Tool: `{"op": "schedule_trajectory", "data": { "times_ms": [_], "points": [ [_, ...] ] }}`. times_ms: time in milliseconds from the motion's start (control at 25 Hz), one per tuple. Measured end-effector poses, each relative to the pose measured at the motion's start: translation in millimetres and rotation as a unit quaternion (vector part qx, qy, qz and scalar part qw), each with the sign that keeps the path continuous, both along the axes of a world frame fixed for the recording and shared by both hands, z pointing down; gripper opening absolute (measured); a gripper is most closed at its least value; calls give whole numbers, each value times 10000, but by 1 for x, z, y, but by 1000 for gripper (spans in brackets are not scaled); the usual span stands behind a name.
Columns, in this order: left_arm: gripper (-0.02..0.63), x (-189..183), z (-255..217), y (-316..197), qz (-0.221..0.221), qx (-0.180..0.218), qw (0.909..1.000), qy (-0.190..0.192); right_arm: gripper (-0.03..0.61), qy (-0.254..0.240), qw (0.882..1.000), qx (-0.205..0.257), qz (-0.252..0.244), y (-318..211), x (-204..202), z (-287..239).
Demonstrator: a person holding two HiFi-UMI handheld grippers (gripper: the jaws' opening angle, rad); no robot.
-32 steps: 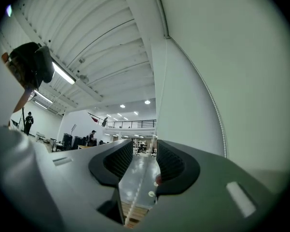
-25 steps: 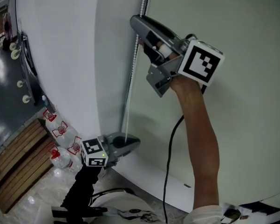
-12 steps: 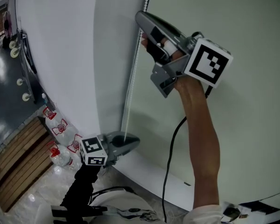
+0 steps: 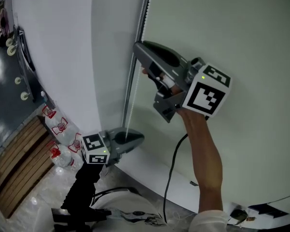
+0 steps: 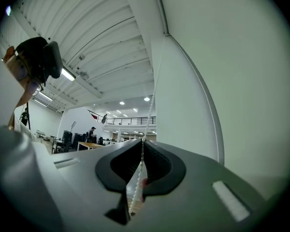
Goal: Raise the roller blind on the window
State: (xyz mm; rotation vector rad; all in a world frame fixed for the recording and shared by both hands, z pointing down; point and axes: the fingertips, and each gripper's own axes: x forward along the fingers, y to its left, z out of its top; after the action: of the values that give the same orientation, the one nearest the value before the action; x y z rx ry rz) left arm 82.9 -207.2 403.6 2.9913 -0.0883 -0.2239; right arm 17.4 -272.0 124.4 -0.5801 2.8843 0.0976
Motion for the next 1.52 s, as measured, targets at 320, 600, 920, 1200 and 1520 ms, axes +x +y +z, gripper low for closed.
{"op": "schedule_trajectory", "data": {
  "times_ms": [320,600,920,1200,1520],
  "points": [
    [-2,-5,-5,0,-37,-7,10000,76,14,236,9995,-220,56,19,-3,60],
    [-2,-3,-12,-6,-74,-10,9999,122,14,480,9973,-564,-8,23,-6,110],
    [-2,-8,-18,-5,-96,16,9997,213,17,368,9957,-837,-142,33,-4,141],
    [-2,-7,-14,-6,-60,-36,9997,231,155,72,9985,-540,-108,7,4,88],
    [-2,-5,-7,3,14,-106,9998,176,150,-120,9999,52,-31,-20,-9,-9]
  ]
}}
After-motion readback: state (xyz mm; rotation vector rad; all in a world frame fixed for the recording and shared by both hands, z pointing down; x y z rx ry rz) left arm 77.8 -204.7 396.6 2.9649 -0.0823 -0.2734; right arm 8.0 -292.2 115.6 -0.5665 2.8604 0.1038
